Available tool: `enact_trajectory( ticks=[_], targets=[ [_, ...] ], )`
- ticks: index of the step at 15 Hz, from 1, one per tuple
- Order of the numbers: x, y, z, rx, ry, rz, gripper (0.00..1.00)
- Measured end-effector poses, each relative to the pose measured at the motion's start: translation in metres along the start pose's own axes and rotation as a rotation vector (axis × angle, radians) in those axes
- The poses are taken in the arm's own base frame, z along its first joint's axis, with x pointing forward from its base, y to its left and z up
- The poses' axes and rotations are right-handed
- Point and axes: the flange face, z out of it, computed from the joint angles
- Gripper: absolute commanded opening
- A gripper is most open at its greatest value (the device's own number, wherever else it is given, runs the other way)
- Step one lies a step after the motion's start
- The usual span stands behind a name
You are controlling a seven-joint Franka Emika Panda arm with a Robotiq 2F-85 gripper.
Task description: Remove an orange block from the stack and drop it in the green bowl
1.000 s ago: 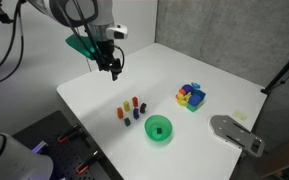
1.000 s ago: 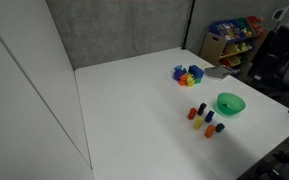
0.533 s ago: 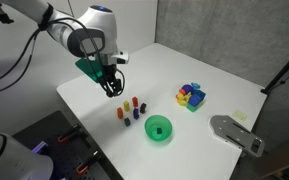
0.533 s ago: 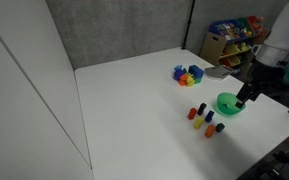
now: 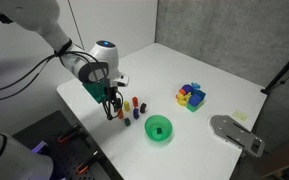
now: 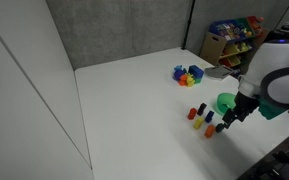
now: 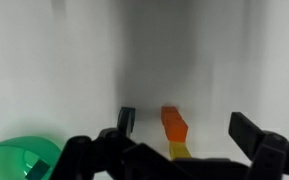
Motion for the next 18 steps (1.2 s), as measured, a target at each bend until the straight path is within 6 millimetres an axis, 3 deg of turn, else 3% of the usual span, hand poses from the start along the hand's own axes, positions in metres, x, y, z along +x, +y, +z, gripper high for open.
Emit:
enact_trajectory(
  ticks=[4, 10, 13, 14, 18],
  targets=[
    [0.012, -0.006, 0.040, -0.005, -0.012, 0.016, 1.00],
    [0.035, -0.019, 0.067, -0.008, 0.008, 0.004, 1.00],
    [0.043, -0.023, 0.077, -0.013, 0.013, -0.001, 0.73],
    [0.045, -0.024, 0.079, -0.014, 0.015, -0.003, 0.56],
    [0.053, -0.025, 0.084, -0.017, 0.023, -0.003, 0.25]
  ],
)
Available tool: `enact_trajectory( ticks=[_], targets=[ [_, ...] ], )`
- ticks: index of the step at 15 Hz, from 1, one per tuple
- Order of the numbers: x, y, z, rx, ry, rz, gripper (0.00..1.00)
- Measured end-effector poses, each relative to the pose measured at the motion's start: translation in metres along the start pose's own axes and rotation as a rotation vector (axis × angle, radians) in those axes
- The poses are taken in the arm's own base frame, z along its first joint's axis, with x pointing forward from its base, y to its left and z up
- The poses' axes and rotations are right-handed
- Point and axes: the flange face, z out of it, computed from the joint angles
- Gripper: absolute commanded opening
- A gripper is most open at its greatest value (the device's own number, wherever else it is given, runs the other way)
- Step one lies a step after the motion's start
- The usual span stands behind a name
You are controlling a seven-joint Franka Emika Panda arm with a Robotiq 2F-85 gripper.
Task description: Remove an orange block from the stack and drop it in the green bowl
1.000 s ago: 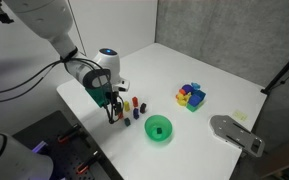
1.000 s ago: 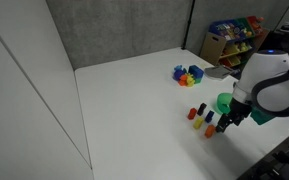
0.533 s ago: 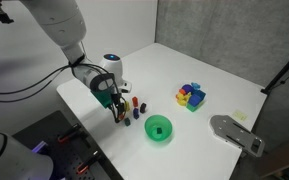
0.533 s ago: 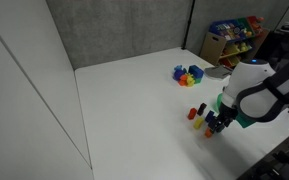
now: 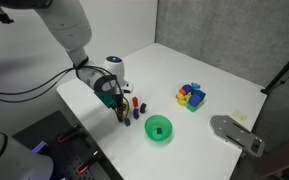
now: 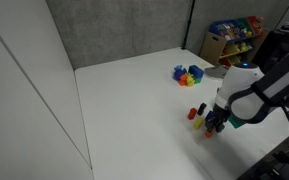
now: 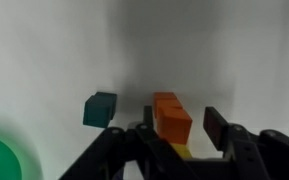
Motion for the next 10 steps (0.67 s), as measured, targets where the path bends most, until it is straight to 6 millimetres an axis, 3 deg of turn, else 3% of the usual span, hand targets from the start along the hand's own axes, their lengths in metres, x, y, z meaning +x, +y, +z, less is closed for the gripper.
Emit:
enact_trajectory(
  ticks=[2, 3, 7, 10],
  targets=[
    [0.002, 0.001, -0.001, -0.001, 0.005, 0.002, 0.10],
    [0.003, 0.002, -0.001, -0.001, 0.007, 0.004, 0.07],
    [0.005, 0.000, -0.008, 0.005, 0.012, 0.002, 0.10],
    [0.009, 0.000, -0.025, 0.010, 0.007, 0.006, 0.10]
  ],
)
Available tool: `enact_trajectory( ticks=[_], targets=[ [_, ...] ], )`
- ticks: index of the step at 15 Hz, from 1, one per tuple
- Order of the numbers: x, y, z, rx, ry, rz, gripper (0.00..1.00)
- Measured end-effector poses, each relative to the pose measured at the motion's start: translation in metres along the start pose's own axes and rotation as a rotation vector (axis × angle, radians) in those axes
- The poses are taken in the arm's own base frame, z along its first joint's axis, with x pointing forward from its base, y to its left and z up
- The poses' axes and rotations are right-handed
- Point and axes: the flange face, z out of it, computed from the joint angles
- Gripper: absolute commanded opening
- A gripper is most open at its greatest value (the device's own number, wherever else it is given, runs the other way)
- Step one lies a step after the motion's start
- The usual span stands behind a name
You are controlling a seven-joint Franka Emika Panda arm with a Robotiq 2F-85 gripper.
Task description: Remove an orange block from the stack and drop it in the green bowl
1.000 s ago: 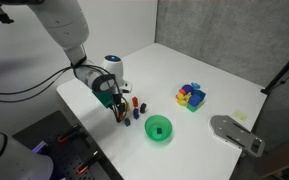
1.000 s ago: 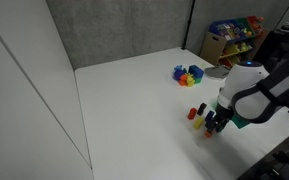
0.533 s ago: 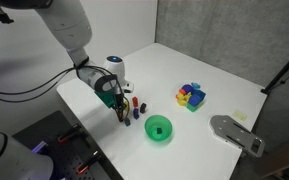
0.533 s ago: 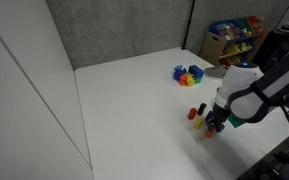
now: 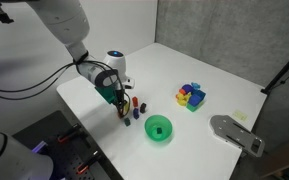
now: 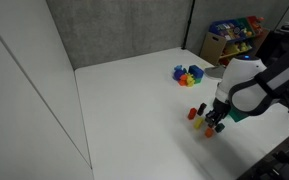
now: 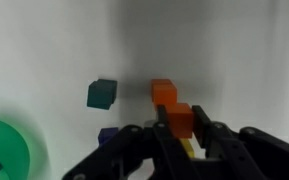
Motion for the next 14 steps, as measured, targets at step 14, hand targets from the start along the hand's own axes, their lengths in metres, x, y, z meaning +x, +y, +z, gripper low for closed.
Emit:
enact_trajectory(
  ticks=[14],
  targets=[
    [0.062, 0.163, -0.056, -0.124, 0.076, 0.232, 0.09]
  ],
)
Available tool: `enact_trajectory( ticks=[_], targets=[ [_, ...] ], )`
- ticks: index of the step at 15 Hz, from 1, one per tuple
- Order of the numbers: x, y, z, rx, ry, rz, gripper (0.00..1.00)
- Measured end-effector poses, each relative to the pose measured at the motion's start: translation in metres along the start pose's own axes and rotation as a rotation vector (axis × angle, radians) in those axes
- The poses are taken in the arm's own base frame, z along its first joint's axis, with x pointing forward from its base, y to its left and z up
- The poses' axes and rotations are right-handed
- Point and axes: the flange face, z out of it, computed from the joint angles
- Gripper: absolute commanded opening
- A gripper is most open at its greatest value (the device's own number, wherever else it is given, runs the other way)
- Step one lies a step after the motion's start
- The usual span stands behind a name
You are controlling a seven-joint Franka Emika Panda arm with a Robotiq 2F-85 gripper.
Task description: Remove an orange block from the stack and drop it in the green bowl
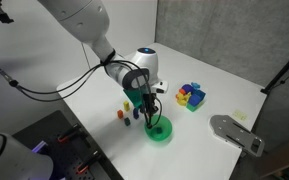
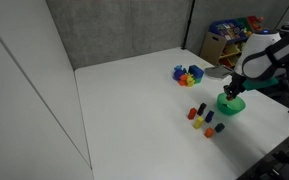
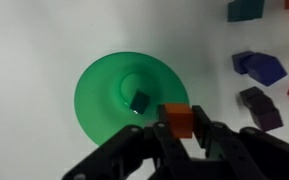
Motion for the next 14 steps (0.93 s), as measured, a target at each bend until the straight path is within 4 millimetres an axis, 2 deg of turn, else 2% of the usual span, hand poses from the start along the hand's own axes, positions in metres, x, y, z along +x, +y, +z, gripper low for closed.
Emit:
enact_trajectory(
  ticks=[3, 8, 9, 10, 14],
  targets=[
    [0.011, 0.028, 0.019, -0.031, -0.013, 0.046, 0.09],
    [0.018, 0.044, 0.059, -0.074, -0.053, 0.081, 0.11],
    [0.019, 0.045, 0.066, -0.080, -0.060, 0.084, 0.54],
    [0.020, 0.045, 0.071, -0.085, -0.065, 0.085, 0.55],
    [0.024, 0.045, 0.074, -0.090, -0.071, 0.083, 0.83]
  ],
)
